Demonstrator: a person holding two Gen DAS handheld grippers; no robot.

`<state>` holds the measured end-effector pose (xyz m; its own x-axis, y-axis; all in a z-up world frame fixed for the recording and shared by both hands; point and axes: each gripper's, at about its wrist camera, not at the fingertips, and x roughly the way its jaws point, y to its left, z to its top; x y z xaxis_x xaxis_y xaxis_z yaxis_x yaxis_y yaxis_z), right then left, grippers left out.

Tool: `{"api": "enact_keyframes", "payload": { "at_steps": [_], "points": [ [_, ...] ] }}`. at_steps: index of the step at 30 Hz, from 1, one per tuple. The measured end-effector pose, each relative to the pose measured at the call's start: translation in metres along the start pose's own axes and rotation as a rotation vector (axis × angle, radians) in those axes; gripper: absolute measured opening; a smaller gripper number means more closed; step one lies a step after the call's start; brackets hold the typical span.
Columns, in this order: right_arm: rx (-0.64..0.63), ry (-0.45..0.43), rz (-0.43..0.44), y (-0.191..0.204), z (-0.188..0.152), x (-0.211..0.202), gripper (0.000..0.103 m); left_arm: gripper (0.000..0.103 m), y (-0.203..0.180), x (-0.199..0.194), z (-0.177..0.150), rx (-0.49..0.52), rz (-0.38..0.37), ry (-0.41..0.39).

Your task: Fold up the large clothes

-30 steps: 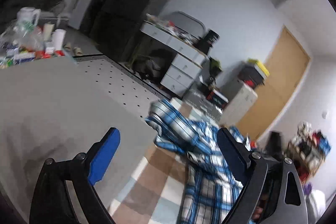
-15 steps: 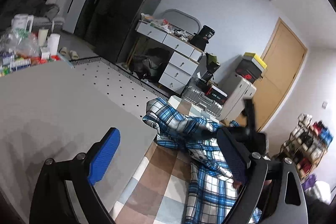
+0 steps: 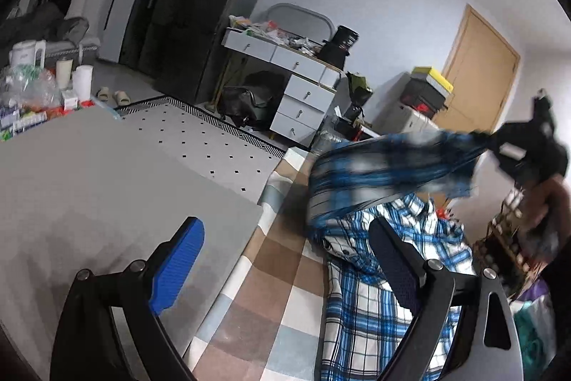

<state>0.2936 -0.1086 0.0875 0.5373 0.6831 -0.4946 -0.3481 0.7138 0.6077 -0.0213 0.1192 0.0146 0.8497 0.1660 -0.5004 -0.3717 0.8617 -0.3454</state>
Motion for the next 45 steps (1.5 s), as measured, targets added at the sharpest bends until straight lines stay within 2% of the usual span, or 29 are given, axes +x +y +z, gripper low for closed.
{"api": "enact_keyframes", "payload": {
  "at_steps": [5,8,9,12,16,18,22,25,27,28,29,30,31,33,35,37,39,41,43,44,45],
  "points": [
    [0.036,-0.068,-0.138,-0.051,0.026,-0.069,0.002,0.091,-0.018,0.002,-0.007,0.081,0.004,0.013],
    [0.057,-0.063,-0.31,-0.11,0.023,-0.095,0.002,0.091,-0.032,0.004,-0.011,0.135,0.007,0.021],
    [0.082,-0.041,-0.354,-0.127,0.02,-0.095,0.002,0.091,-0.036,0.005,-0.012,0.15,0.009,0.024],
    [0.232,0.08,-0.471,-0.209,-0.008,-0.079,0.002,0.091,-0.045,0.007,-0.016,0.192,0.016,0.033],
    [0.307,0.164,-0.514,-0.278,-0.041,-0.054,0.002,0.091,-0.057,0.012,-0.023,0.273,0.038,0.053],
    [0.336,0.165,-0.501,-0.301,-0.052,-0.047,0.003,0.091,-0.061,0.016,-0.026,0.309,0.044,0.072],
    [0.333,0.162,-0.488,-0.316,-0.058,-0.04,0.007,0.091,-0.08,0.031,-0.029,0.397,-0.004,0.139],
    [0.328,0.14,-0.488,-0.322,-0.051,-0.052,0.014,0.091,-0.117,0.05,-0.022,0.54,-0.037,0.19],
    [0.321,0.113,-0.493,-0.323,-0.044,-0.06,0.027,0.091,-0.145,0.069,-0.022,0.662,-0.051,0.209],
    [0.316,0.101,-0.494,-0.32,-0.04,-0.065,0.05,0.091,-0.159,0.083,-0.022,0.728,-0.023,0.207],
    [0.306,0.085,-0.496,-0.319,-0.037,-0.07,0.063,0.091,-0.17,0.096,-0.025,0.78,-0.009,0.202],
    [0.284,0.066,-0.496,-0.315,-0.033,-0.075,0.064,0.091,-0.18,0.113,-0.029,0.84,0.001,0.228],
    [0.256,0.059,-0.492,-0.31,-0.029,-0.079,0.064,0.091,-0.193,0.138,-0.035,0.908,0.011,0.299],
    [0.19,0.073,-0.462,-0.295,-0.023,-0.079,0.071,0.091,-0.206,0.168,-0.047,1.004,-0.006,0.392],
    [0.088,0.085,-0.44,-0.277,-0.019,-0.075,0.081,0.091,-0.214,0.184,-0.053,1.081,0.006,0.404],
    [-0.028,0.141,-0.461,-0.262,-0.018,-0.057,0.088,0.091,-0.219,0.198,-0.057,1.142,-0.004,0.417],
    [-0.104,0.216,-0.476,-0.254,-0.023,-0.033,0.087,0.091,-0.219,0.21,-0.061,1.162,-0.034,0.487],
    [-0.164,0.306,-0.512,-0.253,-0.031,-0.006,0.087,0.09,-0.22,0.22,-0.072,1.222,-0.017,0.515],
    [-0.256,0.389,-0.565,-0.252,-0.043,0.021,0.086,0.067,-0.212,0.227,-0.087,1.335,0.039,0.532],
    [-0.296,0.419,-0.596,-0.252,-0.049,0.031,0.085,0.04,-0.206,0.232,-0.092,1.347,0.051,0.563],
    [-0.325,0.435,-0.614,-0.253,-0.053,0.037,0.082,0.022,-0.202,0.235,-0.092,1.345,0.065,0.581]
  ]
}}
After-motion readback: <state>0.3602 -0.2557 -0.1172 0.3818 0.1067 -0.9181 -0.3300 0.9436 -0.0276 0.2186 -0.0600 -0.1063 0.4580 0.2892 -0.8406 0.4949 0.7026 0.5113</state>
